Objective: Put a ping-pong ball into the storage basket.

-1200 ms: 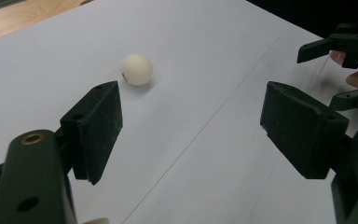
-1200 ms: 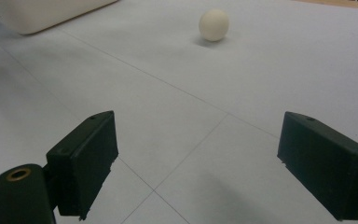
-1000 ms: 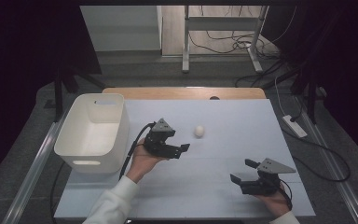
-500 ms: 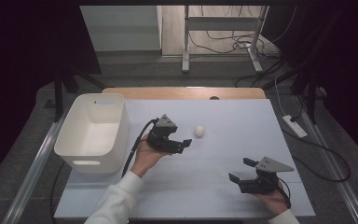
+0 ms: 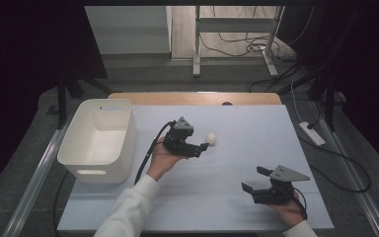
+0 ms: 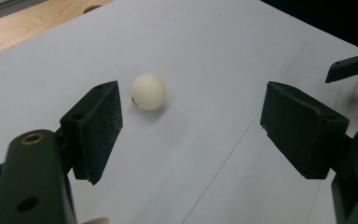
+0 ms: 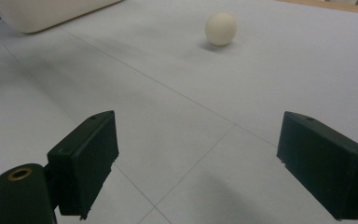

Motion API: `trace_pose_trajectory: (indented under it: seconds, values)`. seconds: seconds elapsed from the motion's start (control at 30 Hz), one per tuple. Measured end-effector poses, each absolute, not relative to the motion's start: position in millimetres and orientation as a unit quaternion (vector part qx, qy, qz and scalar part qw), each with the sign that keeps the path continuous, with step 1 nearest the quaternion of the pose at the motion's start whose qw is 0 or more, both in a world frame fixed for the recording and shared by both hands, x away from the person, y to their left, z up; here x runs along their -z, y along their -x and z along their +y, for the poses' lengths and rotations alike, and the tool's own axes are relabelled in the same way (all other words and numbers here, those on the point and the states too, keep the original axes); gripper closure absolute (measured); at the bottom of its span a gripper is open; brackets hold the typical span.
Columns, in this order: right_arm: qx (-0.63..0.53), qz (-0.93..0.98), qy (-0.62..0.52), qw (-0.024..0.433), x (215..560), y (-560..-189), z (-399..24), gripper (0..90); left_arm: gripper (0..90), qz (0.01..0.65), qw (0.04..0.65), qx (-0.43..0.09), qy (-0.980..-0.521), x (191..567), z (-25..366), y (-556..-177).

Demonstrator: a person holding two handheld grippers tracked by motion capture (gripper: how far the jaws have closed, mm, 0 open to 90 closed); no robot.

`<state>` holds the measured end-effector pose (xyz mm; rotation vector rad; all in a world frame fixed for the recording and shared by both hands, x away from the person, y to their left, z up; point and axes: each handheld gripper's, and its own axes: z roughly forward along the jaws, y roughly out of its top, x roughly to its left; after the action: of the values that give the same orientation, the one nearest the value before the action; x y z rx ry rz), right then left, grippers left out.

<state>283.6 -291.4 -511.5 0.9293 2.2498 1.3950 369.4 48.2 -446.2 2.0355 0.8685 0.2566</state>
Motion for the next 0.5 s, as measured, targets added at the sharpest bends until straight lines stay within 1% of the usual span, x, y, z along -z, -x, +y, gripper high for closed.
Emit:
trace_pose_trajectory:
  seconds: [0.5]
  values:
    - [-0.489,0.796,-0.319,0.163,512.4,-287.5,-285.3,12.4,21.2,0.374,0.424,-0.096,-0.819,457.8,49.1,-387.7]
